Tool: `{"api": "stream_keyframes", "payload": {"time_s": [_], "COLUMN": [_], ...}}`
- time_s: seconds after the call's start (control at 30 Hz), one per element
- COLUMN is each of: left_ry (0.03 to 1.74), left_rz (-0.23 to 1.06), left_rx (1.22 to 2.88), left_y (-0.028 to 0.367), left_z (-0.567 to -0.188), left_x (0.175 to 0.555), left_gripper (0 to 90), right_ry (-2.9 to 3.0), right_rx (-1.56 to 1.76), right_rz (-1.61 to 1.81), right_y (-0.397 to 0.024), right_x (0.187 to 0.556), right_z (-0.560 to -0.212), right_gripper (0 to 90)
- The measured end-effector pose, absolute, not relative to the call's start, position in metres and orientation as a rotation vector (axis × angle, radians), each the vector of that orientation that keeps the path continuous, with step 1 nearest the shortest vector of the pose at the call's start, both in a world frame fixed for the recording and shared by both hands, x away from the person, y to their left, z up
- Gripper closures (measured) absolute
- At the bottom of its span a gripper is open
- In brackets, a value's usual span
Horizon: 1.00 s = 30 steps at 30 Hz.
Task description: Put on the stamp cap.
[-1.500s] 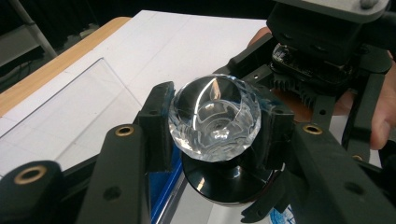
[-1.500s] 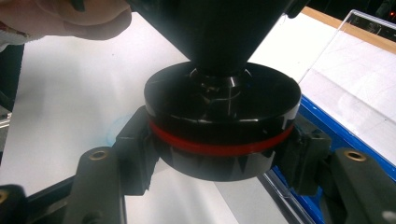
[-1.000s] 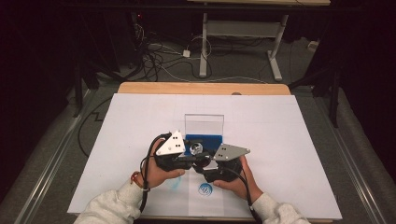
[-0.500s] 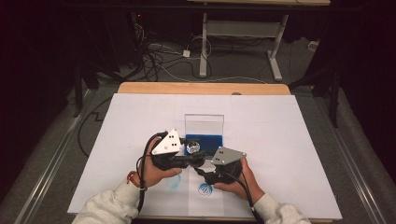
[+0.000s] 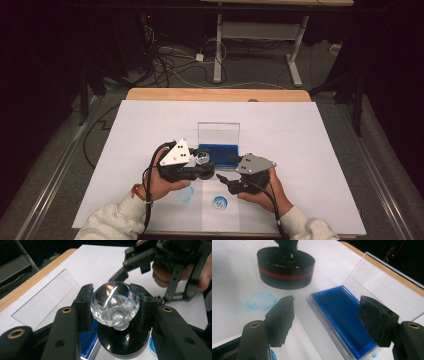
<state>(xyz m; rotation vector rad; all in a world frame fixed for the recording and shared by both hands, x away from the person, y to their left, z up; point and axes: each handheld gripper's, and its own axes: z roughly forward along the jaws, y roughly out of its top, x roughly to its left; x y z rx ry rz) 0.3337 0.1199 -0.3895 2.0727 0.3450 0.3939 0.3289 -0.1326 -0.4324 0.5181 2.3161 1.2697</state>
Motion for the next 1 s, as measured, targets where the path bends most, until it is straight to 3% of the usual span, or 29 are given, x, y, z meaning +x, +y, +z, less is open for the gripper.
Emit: {"api": "stream_keyframes", "payload": {"time_s": [1.0], "left_ry": [0.365], "left_rz": [0.427], "left_rx": [2.11], "left_y": [0.128], "left_z": [-0.391], "left_x": [0.335], "left_gripper": [54.8], "right_ry": [2.204], "right_rx": [0.571], "right_rz": [1.235], "right_y": [-0.176], "right_x": [0.31], "right_z": [-0.422], "right_gripper": [29.7]}}
